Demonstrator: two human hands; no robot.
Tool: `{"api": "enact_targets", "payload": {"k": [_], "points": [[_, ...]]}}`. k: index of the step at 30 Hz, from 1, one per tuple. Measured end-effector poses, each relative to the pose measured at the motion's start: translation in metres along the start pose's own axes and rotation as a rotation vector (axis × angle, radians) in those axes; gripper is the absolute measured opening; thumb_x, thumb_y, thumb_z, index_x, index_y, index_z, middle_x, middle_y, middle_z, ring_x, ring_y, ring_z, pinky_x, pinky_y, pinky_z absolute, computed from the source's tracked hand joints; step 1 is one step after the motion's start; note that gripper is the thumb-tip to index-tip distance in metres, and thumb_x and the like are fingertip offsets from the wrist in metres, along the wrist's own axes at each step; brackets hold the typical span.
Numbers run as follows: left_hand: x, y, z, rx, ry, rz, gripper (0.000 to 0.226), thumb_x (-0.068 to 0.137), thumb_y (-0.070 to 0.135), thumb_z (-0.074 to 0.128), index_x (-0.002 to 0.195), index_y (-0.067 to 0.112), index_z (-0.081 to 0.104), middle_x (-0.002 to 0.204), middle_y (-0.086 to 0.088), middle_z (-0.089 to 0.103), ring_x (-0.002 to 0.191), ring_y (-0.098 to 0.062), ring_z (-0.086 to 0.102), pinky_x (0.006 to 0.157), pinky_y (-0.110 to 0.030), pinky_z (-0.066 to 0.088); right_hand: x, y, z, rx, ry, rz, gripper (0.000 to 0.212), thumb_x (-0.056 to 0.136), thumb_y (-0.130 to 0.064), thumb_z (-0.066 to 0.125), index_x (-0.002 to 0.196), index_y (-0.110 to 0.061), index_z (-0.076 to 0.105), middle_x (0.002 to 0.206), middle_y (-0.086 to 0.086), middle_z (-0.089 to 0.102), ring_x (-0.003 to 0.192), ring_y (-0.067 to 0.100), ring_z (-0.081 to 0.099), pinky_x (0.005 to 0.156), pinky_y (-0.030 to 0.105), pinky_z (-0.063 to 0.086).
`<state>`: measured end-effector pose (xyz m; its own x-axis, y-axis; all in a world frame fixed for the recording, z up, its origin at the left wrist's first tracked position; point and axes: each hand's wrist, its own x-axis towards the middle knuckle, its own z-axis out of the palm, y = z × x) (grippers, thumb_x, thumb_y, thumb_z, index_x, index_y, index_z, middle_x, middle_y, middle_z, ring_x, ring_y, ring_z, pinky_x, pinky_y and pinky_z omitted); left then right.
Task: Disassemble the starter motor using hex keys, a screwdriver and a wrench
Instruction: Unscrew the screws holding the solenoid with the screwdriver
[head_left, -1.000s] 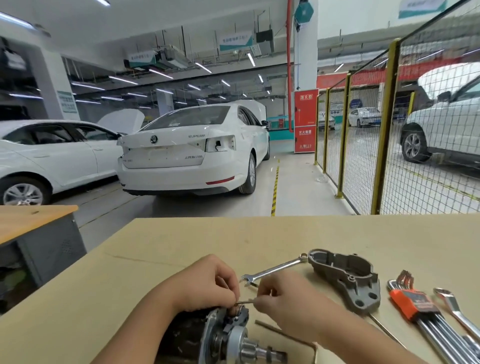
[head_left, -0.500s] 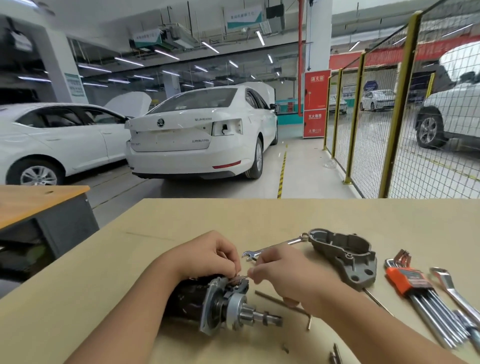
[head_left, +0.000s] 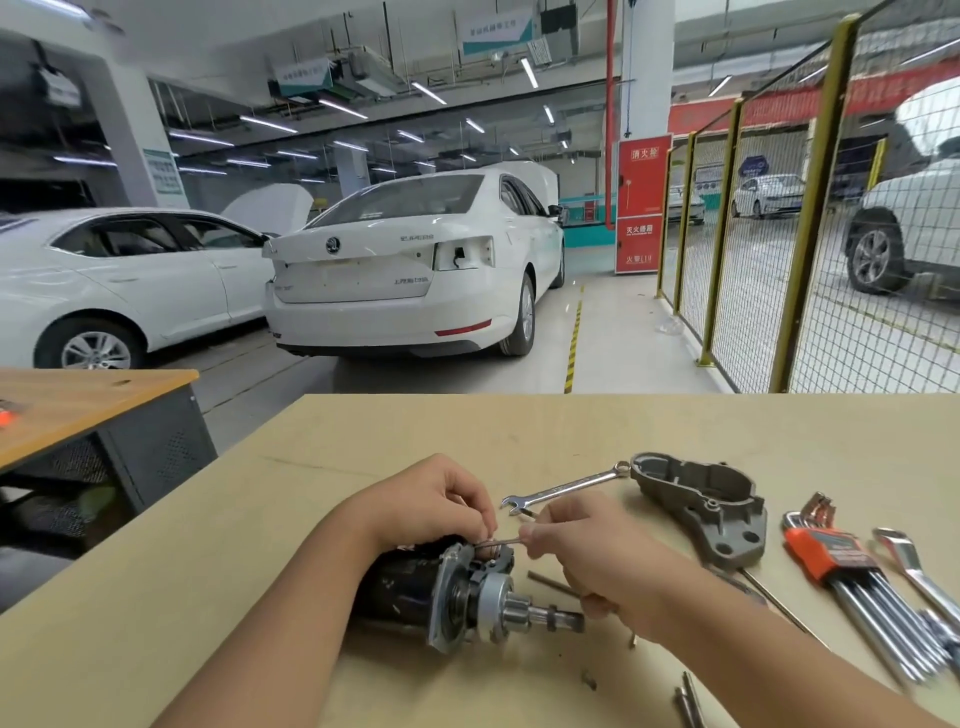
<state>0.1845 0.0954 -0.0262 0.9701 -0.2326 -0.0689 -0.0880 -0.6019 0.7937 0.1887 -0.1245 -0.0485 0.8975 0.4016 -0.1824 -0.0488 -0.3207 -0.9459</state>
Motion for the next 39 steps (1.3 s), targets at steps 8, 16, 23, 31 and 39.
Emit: {"api": "enact_targets", "payload": {"k": [8,16,23,31,39], "points": [[-0.006,0.003,-0.001,-0.021,0.028,-0.015,0.017,0.070,0.015,0.075,0.083,0.006,0.080,0.091,-0.032,0.071,0.079,-0.024,0.059,0.076,-0.037,0.046,0.004,0.007,0.004,0.006,0.028,-0.002,0.024,0.096,-0.031,0.066,0.080,-0.013,0.065,0.044,-0.006,0.032,0.037,0.014,0.027,0.043,0.019,0.023],[-0.007,0.006,0.000,-0.049,0.029,0.006,0.011,0.070,0.014,0.073,0.077,0.017,0.081,0.102,-0.037,0.070,0.081,-0.025,0.060,0.078,-0.037,0.046,0.002,0.005,0.006,0.012,0.073,0.024,0.024,0.095,-0.028,0.066,0.077,-0.013,0.067,0.044,-0.006,0.032,0.037,0.014,0.029,0.045,0.020,0.022],[-0.009,0.007,0.000,-0.050,0.006,0.027,0.014,0.070,0.014,0.072,0.071,0.024,0.081,0.105,-0.035,0.070,0.085,-0.024,0.063,0.082,-0.036,0.049,0.001,0.003,0.006,0.014,0.109,0.041,0.024,0.094,-0.028,0.065,0.075,-0.014,0.066,0.043,-0.006,0.031,0.040,0.015,0.029,0.046,0.019,0.021],[-0.012,0.011,0.001,-0.023,-0.014,0.026,0.014,0.070,0.012,0.072,0.069,0.024,0.080,0.099,-0.014,0.078,0.097,-0.029,0.069,0.096,-0.047,0.055,-0.001,0.004,0.005,0.016,-0.001,0.038,0.022,0.096,-0.027,0.064,0.079,-0.014,0.064,0.046,-0.006,0.032,0.039,0.013,0.028,0.046,0.020,0.018],[-0.010,0.010,0.001,-0.033,-0.037,0.029,0.016,0.068,0.013,0.072,0.066,0.026,0.080,0.094,-0.006,0.079,0.099,-0.025,0.068,0.094,-0.037,0.055,-0.004,0.001,0.007,0.001,0.041,0.068,0.023,0.095,-0.025,0.064,0.075,-0.015,0.063,0.042,-0.008,0.034,0.040,0.013,0.031,0.046,0.020,0.021]]}}
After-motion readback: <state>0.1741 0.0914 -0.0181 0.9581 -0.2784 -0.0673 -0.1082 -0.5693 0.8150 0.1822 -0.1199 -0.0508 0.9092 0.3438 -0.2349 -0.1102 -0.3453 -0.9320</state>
